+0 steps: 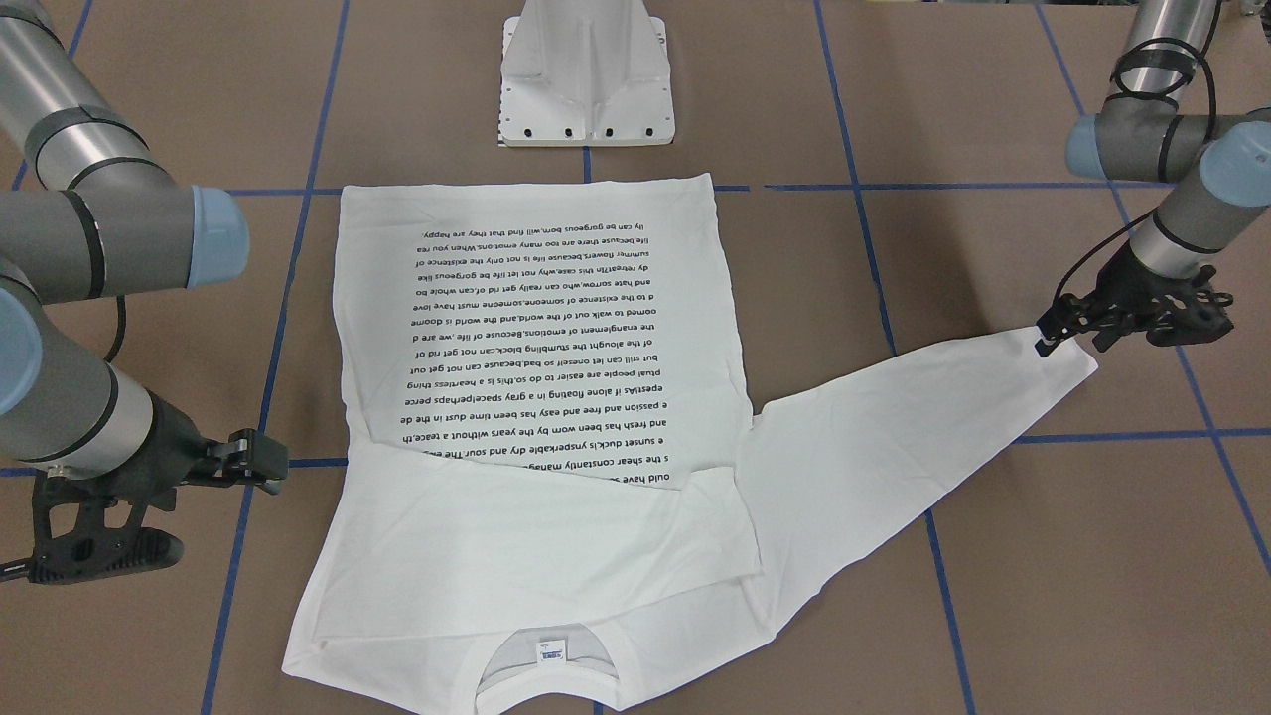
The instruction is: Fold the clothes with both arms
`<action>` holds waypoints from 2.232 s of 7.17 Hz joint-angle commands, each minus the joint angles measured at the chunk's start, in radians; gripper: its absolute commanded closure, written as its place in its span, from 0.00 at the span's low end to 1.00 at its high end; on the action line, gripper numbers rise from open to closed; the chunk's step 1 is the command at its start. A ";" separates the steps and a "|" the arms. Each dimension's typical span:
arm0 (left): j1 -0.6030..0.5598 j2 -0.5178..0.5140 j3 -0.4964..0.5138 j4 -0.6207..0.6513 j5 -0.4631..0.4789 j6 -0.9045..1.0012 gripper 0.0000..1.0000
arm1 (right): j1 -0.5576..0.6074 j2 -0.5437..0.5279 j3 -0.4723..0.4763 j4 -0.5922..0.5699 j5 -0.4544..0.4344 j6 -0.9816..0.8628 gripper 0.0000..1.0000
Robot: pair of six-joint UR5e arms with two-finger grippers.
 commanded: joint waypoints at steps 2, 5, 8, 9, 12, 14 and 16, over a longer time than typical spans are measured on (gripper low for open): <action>0.025 0.038 -0.031 0.004 0.028 -0.022 0.14 | -0.002 -0.006 0.000 0.003 -0.002 0.000 0.00; 0.029 0.047 -0.018 0.012 0.055 -0.017 0.19 | -0.002 -0.006 0.000 0.003 -0.003 0.000 0.00; 0.029 0.037 -0.021 0.016 0.057 -0.019 0.52 | -0.002 -0.010 0.000 0.005 -0.005 0.000 0.00; 0.029 0.034 -0.026 0.016 0.057 -0.019 0.58 | -0.002 -0.010 0.000 0.005 -0.005 0.000 0.00; 0.029 0.023 -0.047 0.018 0.053 -0.025 1.00 | -0.001 -0.028 0.001 0.012 -0.002 0.000 0.00; 0.023 0.026 -0.127 0.053 0.042 -0.026 1.00 | 0.002 -0.054 0.021 0.012 -0.002 -0.012 0.00; 0.017 0.011 -0.266 0.191 0.040 -0.025 1.00 | 0.027 -0.115 0.058 0.011 0.000 -0.045 0.00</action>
